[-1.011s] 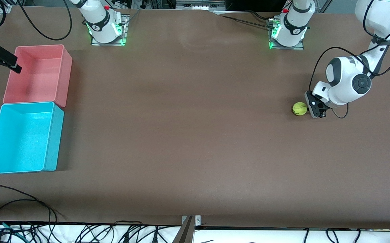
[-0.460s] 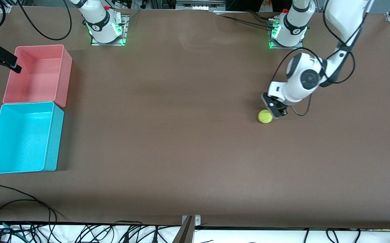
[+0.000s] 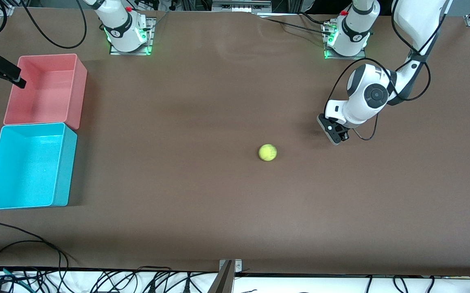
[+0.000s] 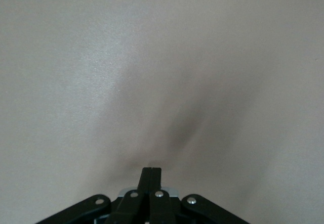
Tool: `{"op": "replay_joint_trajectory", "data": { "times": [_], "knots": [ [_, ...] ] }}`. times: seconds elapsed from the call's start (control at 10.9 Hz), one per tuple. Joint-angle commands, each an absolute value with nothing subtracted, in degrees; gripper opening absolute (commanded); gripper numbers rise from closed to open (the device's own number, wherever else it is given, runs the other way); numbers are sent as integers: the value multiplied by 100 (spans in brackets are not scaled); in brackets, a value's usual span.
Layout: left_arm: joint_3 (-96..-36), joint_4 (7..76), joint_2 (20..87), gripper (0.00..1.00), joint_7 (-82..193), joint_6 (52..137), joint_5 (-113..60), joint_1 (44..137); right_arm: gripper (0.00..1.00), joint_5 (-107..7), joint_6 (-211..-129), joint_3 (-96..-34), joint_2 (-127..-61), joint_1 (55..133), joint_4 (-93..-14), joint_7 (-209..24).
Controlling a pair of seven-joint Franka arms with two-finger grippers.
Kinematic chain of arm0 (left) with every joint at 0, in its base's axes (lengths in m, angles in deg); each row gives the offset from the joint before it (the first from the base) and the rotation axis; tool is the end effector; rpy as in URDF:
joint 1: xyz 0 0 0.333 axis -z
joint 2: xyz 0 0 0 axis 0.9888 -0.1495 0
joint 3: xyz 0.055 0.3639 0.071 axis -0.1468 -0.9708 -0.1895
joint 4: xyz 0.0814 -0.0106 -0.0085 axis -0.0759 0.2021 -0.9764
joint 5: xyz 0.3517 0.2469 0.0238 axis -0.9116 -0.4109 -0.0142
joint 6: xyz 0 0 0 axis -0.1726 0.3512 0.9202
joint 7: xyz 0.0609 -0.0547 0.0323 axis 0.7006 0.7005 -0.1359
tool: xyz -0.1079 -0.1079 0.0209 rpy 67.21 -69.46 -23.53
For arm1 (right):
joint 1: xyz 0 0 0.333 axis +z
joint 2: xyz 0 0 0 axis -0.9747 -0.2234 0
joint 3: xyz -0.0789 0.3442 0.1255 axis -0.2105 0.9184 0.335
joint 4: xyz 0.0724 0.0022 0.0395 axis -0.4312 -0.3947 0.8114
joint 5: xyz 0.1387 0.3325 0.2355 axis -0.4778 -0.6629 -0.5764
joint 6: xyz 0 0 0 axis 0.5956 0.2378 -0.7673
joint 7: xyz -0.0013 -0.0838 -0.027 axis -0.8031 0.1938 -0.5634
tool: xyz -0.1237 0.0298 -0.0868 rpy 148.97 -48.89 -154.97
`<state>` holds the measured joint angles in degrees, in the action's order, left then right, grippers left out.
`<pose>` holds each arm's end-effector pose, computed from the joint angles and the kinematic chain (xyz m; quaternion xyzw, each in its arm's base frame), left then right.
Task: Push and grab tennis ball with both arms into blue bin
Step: 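Push the tennis ball with the left gripper toward the bins, then reach the right gripper down toward the rolling tennis ball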
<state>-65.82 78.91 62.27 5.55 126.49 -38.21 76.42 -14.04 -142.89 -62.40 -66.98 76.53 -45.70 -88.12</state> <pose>0.5133 -0.1275 0.1750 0.8710 -0.4892 -0.0209 0.0404 0.5673 -0.0338 0.6582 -0.9996 0.0255 -0.0057 0.0078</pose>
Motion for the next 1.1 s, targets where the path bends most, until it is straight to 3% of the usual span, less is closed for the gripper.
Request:
{"op": "replay_joint_trajectory", "data": {
  "times": [0.0, 0.55, 1.01],
  "knots": [
    [-6568, 7948, 6414, 0, 437, 12544, -3977, 7587, 100, -1497, -14375, -6225, -6840, 7665, -4585, -8808],
    [-6568, 7940, 6431, 0, 437, 12509, -3977, 7543, 100, -1497, -15288, -6216, -7446, 7831, -4568, -8949],
    [-6568, 7940, 6458, 0, 428, 12500, -3977, 7543, 100, -1479, -16385, -6208, -8579, 8034, -4049, -8984]
  ]
}}
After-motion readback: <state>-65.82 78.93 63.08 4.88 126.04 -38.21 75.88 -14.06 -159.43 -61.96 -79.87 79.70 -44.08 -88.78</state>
